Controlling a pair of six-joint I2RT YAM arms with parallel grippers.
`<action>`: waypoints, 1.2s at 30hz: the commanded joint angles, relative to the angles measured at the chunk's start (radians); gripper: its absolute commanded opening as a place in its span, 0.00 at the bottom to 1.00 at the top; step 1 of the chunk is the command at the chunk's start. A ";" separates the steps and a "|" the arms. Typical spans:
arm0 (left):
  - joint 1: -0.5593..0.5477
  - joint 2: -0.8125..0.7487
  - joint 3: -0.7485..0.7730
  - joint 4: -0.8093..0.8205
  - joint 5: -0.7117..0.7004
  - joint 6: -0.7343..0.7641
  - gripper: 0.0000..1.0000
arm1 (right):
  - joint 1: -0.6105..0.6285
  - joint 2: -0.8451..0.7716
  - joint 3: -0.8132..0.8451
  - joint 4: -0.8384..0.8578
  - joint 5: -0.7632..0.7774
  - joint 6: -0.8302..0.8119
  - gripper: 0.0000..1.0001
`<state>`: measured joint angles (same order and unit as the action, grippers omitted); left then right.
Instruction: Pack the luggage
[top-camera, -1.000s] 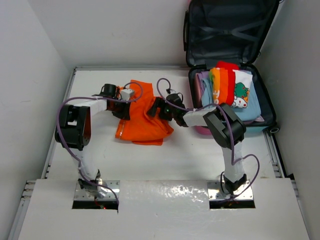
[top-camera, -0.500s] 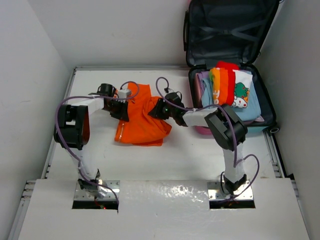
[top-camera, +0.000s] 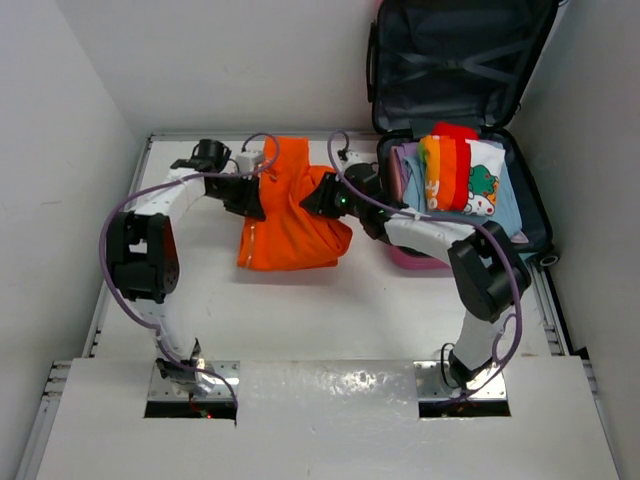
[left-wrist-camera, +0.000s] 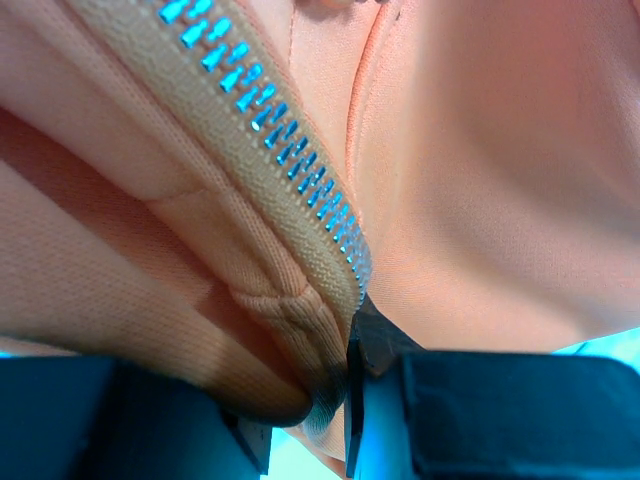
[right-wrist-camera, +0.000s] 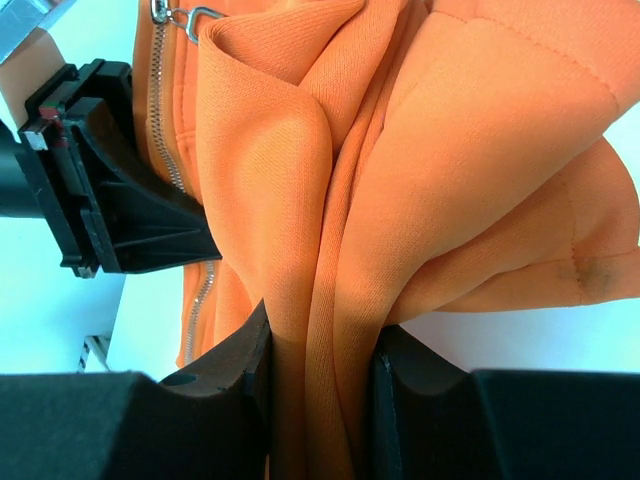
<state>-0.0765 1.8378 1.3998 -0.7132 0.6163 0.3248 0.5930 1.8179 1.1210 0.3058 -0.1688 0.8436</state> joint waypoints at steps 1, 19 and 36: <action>-0.055 -0.066 0.117 0.046 0.077 -0.039 0.00 | -0.045 -0.114 0.095 -0.026 -0.052 -0.063 0.00; -0.460 0.132 0.790 0.262 0.112 -0.501 0.00 | -0.396 -0.474 0.431 -0.712 0.046 -0.362 0.00; -0.638 0.549 1.004 0.652 -0.283 -0.618 0.00 | -0.970 -0.139 0.601 -0.878 0.147 -0.555 0.01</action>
<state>-0.7498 2.4027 2.3562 -0.1658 0.4576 -0.3214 -0.3485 1.6081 1.6234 -0.6697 -0.2047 0.3706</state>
